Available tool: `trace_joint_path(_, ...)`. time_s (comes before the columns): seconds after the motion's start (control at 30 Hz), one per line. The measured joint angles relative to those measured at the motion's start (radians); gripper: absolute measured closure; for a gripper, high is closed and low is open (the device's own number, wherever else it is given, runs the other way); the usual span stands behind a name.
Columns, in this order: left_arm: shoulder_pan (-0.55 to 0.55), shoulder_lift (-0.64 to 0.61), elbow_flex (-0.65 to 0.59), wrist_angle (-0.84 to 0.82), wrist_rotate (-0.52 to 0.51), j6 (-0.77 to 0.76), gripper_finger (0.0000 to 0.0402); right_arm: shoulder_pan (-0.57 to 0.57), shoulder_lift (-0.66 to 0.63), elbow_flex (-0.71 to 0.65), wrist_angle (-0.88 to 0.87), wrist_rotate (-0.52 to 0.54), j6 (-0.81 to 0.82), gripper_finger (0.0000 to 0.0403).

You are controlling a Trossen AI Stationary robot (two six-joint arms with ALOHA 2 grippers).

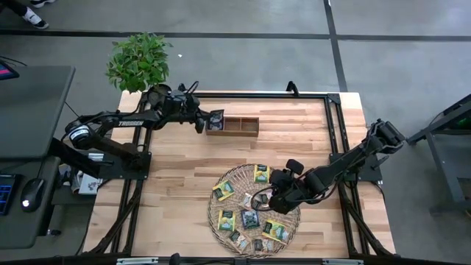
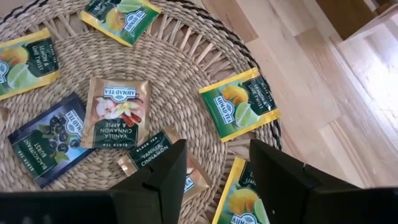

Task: Pick & Place Tea
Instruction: Put the purple tea bag in the left section of the wooden organizer

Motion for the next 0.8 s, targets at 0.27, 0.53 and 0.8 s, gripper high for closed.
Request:
trace_joint_path(0.27, 0.004, 0.038, 0.000, -0.022, -0.001, 0.019, 0.0401, -0.006, 0.000, 0.000, 0.006, -0.007, 0.005, 0.0231)
trace_joint_path(0.53, 0.002, 0.078, 0.000, -0.014, 0.001, 0.017, 0.0401, -0.006, 0.000, 0.000, 0.008, -0.007, 0.006, 0.0232)
trace_joint_path(0.8, 0.001, 0.079, 0.000, -0.014, -0.040, 0.018, 0.0400, -0.006, 0.000, 0.000, 0.012, -0.008, 0.007, 0.0234)
